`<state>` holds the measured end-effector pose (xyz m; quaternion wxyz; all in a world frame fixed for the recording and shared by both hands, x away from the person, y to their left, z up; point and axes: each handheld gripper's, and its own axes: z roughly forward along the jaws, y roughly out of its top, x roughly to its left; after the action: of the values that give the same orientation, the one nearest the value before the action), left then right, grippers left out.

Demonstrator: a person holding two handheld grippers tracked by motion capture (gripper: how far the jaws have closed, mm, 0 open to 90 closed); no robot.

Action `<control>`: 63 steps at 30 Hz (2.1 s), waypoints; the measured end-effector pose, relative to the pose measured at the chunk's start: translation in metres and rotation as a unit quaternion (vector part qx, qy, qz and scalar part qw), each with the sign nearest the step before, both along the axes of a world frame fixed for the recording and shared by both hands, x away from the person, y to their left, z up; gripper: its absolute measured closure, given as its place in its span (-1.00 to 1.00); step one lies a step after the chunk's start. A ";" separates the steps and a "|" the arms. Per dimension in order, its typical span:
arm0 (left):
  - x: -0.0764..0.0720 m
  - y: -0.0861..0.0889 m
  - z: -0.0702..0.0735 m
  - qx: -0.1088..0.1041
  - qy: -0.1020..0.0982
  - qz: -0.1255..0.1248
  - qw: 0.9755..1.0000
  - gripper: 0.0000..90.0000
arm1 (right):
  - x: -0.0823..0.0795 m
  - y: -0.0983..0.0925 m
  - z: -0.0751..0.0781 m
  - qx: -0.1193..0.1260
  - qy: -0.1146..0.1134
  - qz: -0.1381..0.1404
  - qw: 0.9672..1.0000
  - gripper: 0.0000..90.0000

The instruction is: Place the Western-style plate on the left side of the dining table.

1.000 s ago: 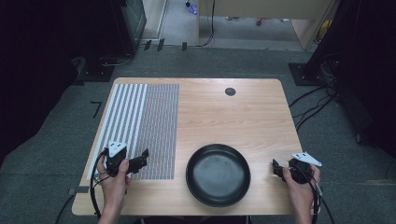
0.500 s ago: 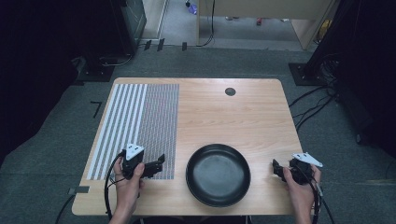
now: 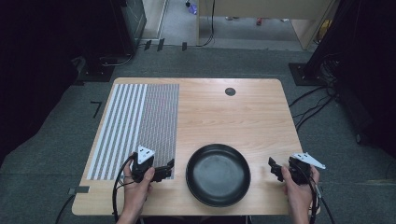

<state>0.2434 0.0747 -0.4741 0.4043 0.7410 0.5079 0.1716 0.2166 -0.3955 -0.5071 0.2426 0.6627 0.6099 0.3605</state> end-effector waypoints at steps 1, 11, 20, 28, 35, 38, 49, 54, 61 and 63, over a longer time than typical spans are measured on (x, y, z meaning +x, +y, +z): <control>0.000 -0.001 0.000 0.001 0.002 -0.001 1.000 -0.71 | 0.000 0.002 0.002 0.004 -0.003 0.003 1.000 -0.67; -0.004 -0.013 0.000 -0.007 0.002 -0.014 1.000 -0.71 | -0.002 0.028 0.016 0.011 -0.017 0.034 0.999 -0.68; -0.008 -0.021 0.001 -0.013 0.008 -0.028 0.999 -0.71 | -0.005 0.047 0.026 0.036 -0.020 0.058 0.997 -0.62; -0.011 -0.027 0.003 -0.023 0.009 -0.042 0.999 -0.71 | -0.006 0.061 0.029 0.040 -0.019 0.071 0.996 -0.52; -0.014 -0.034 0.001 -0.020 0.015 -0.052 0.998 -0.71 | -0.008 0.070 0.030 0.039 -0.017 0.083 0.996 -0.45; -0.015 -0.037 0.001 -0.022 0.016 -0.056 0.998 -0.71 | -0.008 0.073 0.031 0.040 -0.017 0.085 0.995 -0.42; -0.021 -0.049 0.000 -0.025 0.022 -0.075 0.997 -0.72 | -0.010 0.083 0.033 0.033 -0.029 0.087 0.995 -0.20; -0.023 -0.053 0.001 -0.034 0.029 -0.077 0.996 -0.70 | -0.011 0.086 0.034 0.039 -0.027 0.106 0.993 0.15; -0.027 -0.059 -0.001 -0.032 0.033 -0.085 0.995 -0.54 | -0.011 0.088 0.031 0.041 -0.021 0.125 0.991 0.37; -0.027 -0.060 -0.002 -0.031 0.035 -0.083 0.995 -0.47 | -0.011 0.090 0.030 0.045 -0.012 0.134 0.990 0.42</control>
<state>0.2161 0.0145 -0.4757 0.4215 0.7735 0.4634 0.0958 0.2051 -0.3058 -0.4767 0.1695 0.5810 0.6730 0.4251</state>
